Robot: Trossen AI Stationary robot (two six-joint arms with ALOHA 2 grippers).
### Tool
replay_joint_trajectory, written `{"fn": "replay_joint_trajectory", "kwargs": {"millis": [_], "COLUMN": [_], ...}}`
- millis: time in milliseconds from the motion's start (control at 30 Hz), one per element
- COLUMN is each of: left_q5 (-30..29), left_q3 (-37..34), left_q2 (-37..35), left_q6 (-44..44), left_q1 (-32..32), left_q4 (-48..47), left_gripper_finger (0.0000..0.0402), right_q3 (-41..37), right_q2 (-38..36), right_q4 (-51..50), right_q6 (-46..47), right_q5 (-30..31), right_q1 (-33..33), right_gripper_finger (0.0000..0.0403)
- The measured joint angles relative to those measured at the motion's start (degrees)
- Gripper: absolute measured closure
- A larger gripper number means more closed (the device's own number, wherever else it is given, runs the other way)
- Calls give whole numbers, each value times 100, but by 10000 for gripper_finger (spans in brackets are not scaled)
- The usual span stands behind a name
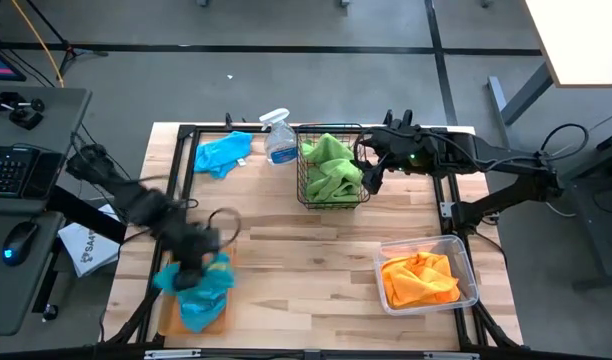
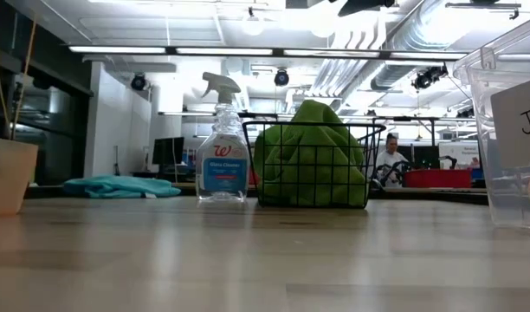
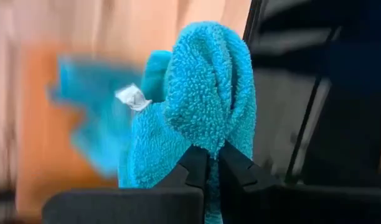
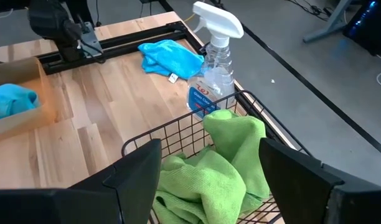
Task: Sort microfiber towel by color & place in baskets
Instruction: Put the bottom blue towel into the orange bin
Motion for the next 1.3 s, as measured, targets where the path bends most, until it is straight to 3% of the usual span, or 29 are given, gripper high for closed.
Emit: {"fn": "replay_joint_trajectory", "kwargs": {"millis": [133, 267, 467, 767, 1033, 1300], "left_q5": [-25, -90, -583, -503, -450, -246], "left_q3": [-143, -674, -1220, -1478, -1478, -1477], "left_q2": [23, 115, 364, 1122, 1380, 1379], "left_q6": [-708, -1091, -335, 1346, 944, 610], "left_q1": [-1099, -1614, -1259, -226, -607, -847], "left_q4": [-196, 218, 699, 735, 727, 727], "left_gripper_finger": [401, 401, 402, 401, 381, 312], "right_q3": [0, 0, -2, -2, -2, -2], "right_q2": [0, 0, 0, 2, 4, 4], "right_q4": [3, 4, 135, 128, 21, -51], "right_q6": [0, 24, 32, 151, 306, 249], "right_q5": [3, 170, 190, 187, 184, 170], "right_q1": [-21, -21, -21, -21, -21, -21], "right_gripper_finger": [134, 134, 134, 134, 134, 134]}}
